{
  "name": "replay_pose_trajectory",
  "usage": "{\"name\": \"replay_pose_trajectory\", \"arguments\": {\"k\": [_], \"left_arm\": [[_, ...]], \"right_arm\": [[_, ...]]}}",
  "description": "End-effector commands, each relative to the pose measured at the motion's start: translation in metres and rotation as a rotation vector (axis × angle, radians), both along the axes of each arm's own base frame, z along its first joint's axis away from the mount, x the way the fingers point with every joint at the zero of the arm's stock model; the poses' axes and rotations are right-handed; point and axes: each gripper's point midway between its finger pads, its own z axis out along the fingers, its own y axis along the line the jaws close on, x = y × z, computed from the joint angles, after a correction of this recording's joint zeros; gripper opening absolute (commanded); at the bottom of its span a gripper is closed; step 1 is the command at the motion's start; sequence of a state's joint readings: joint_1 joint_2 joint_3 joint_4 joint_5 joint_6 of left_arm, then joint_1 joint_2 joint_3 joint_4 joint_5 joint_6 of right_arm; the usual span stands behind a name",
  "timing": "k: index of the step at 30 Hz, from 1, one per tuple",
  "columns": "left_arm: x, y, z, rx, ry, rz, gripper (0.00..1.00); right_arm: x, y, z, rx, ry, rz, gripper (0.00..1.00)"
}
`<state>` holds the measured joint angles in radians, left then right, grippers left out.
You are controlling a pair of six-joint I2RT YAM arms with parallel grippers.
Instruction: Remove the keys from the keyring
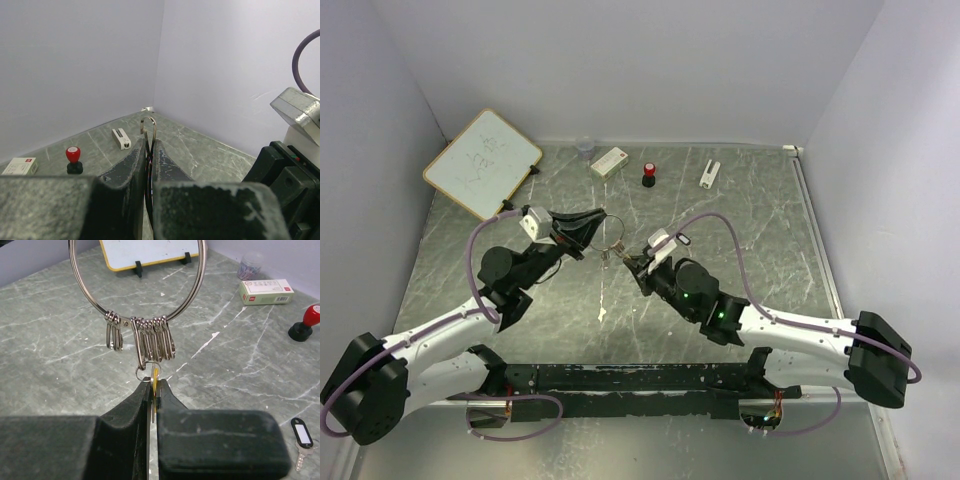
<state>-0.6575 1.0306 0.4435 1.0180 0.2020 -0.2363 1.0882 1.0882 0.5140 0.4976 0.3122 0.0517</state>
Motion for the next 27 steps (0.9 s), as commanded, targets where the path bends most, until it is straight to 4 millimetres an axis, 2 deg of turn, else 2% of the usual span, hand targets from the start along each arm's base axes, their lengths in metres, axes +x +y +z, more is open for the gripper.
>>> {"name": "replay_pose_trajectory", "arguments": {"k": [1,6,12,15,16,21,22,24,26,27], "left_arm": [[-0.001,0.005,0.015,-0.044,-0.039,0.024,0.07],[0.002,0.011,0.014,-0.038,-0.032,0.060,0.13],[0.011,0.027,0.008,-0.007,-0.014,0.165,0.31],[0.018,0.037,0.006,0.045,-0.007,0.238,0.32],[0.020,0.041,0.005,0.062,0.000,0.265,0.33],[0.028,0.050,-0.005,0.122,0.045,0.333,0.38],[0.031,0.051,-0.009,0.130,0.067,0.345,0.43],[0.035,0.052,-0.016,0.146,0.103,0.359,0.71],[0.036,0.048,-0.022,0.168,0.124,0.348,0.84],[0.035,0.046,-0.023,0.172,0.123,0.337,0.86]], "right_arm": [[0.002,-0.002,0.013,-0.018,0.004,-0.023,0.00],[0.002,-0.003,0.016,-0.045,0.020,-0.034,0.00],[0.001,-0.013,0.030,-0.088,0.052,-0.068,0.00],[0.002,-0.018,0.036,-0.150,0.101,-0.104,0.00],[0.004,-0.018,0.045,-0.160,0.119,-0.118,0.00],[0.003,-0.018,0.049,-0.337,0.293,-0.185,0.00],[0.001,-0.018,0.047,-0.385,0.333,-0.190,0.00],[-0.004,-0.020,0.044,-0.464,0.407,-0.211,0.00],[-0.011,-0.020,0.045,-0.509,0.430,-0.228,0.00],[-0.014,-0.018,0.047,-0.515,0.423,-0.225,0.00]]}}
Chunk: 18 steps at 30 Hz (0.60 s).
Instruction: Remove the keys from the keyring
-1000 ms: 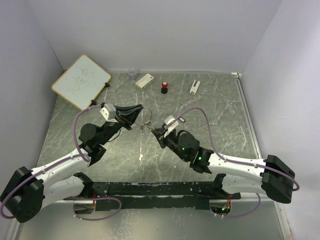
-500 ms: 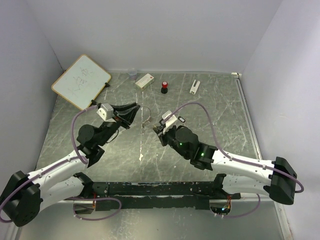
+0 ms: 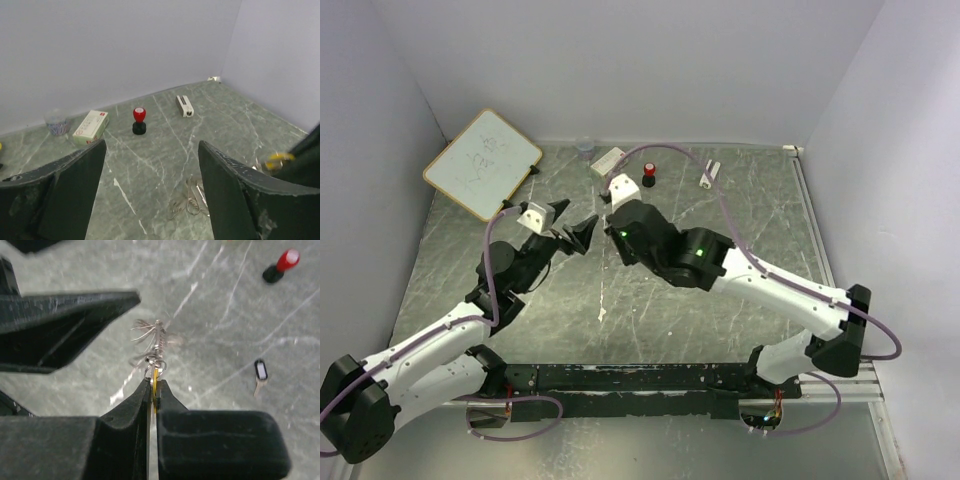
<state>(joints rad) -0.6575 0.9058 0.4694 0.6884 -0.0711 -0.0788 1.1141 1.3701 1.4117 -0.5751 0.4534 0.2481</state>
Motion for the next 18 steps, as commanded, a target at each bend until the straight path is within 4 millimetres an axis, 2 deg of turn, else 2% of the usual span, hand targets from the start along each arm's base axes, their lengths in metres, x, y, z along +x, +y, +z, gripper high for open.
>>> {"name": "replay_pose_trajectory", "arguments": {"k": [1,4,9,12,15,18], "left_arm": [[0.005,-0.001,0.000,0.024,0.026,0.016,0.88],[-0.001,-0.003,0.002,0.009,0.000,-0.012,0.98],[-0.015,-0.012,0.008,0.074,-0.061,-0.098,0.99],[-0.028,-0.022,0.006,0.121,-0.118,-0.185,0.95],[-0.047,-0.034,0.004,0.145,-0.180,-0.298,0.79],[-0.068,-0.045,0.005,0.149,-0.245,-0.417,0.80]], "right_arm": [[-0.031,-0.032,-0.033,-0.231,0.136,-0.038,0.00],[-0.031,-0.031,-0.024,-0.212,0.105,-0.052,0.00],[-0.030,-0.035,-0.008,-0.173,0.056,-0.076,0.00],[-0.030,-0.035,0.001,-0.143,0.038,-0.068,0.00],[-0.033,-0.034,0.005,-0.131,0.036,-0.054,0.00],[-0.035,-0.035,0.008,-0.131,0.036,-0.046,0.00]]}}
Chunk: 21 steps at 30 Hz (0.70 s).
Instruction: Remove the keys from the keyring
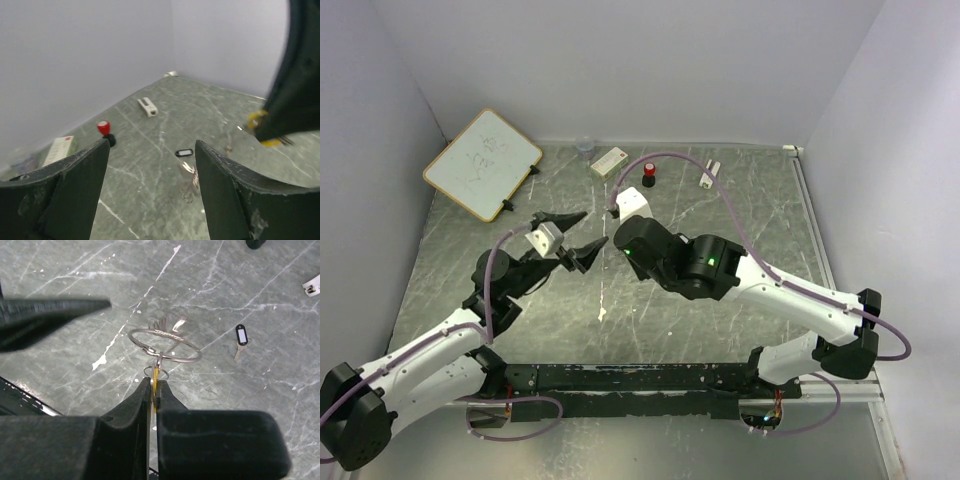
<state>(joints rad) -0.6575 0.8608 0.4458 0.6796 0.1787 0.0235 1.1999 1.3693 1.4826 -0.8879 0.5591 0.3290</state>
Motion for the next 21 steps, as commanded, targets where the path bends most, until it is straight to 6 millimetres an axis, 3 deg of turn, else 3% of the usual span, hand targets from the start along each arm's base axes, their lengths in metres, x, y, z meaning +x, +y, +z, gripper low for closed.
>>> {"name": "replay_pose_trajectory", "arguments": {"k": [1,10,21], "left_arm": [[-0.043,-0.023,0.006,0.029,-0.141,-0.248,0.83],[-0.057,-0.038,0.010,-0.014,-0.163,-0.374,0.87],[-0.062,-0.044,0.012,-0.044,-0.185,-0.422,0.77]], "right_arm": [[-0.001,-0.002,0.025,0.055,-0.040,-0.005,0.00],[-0.002,0.001,0.031,0.093,-0.054,-0.003,0.00],[-0.003,0.006,0.032,0.113,-0.060,0.000,0.00]]}}
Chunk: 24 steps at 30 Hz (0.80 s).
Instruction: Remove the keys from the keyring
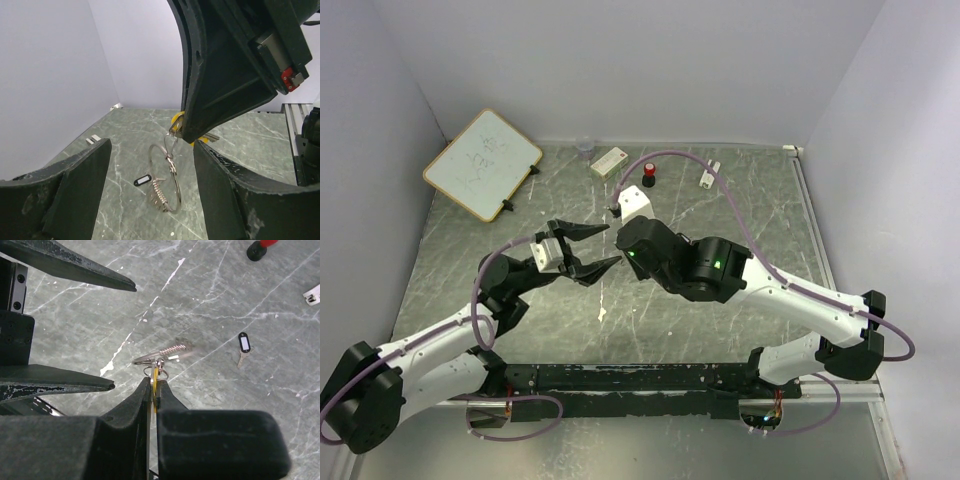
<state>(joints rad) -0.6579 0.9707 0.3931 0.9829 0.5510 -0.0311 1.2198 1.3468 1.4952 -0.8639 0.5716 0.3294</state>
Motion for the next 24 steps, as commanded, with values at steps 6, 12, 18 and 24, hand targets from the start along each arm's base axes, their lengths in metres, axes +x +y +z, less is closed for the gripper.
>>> {"name": "replay_pose_trajectory", "arguments": {"k": [6,12,18,24], "left_arm": [[-0.011,-0.008,-0.001,-0.036,-0.019,-0.068,0.74],[-0.007,-0.015,-0.018,-0.015,-0.012,-0.035,0.75],[-0.004,-0.017,-0.018,-0.030,-0.025,-0.003,0.73],[0.002,-0.014,-0.014,-0.075,-0.022,0.045,0.67]], "right_arm": [[0.001,0.003,0.017,0.065,-0.035,-0.013,0.00],[0.000,0.005,0.018,0.067,-0.040,-0.015,0.00],[0.000,0.007,0.017,0.066,-0.039,-0.011,0.00],[-0.001,0.008,0.016,0.065,-0.034,-0.010,0.00]]}}
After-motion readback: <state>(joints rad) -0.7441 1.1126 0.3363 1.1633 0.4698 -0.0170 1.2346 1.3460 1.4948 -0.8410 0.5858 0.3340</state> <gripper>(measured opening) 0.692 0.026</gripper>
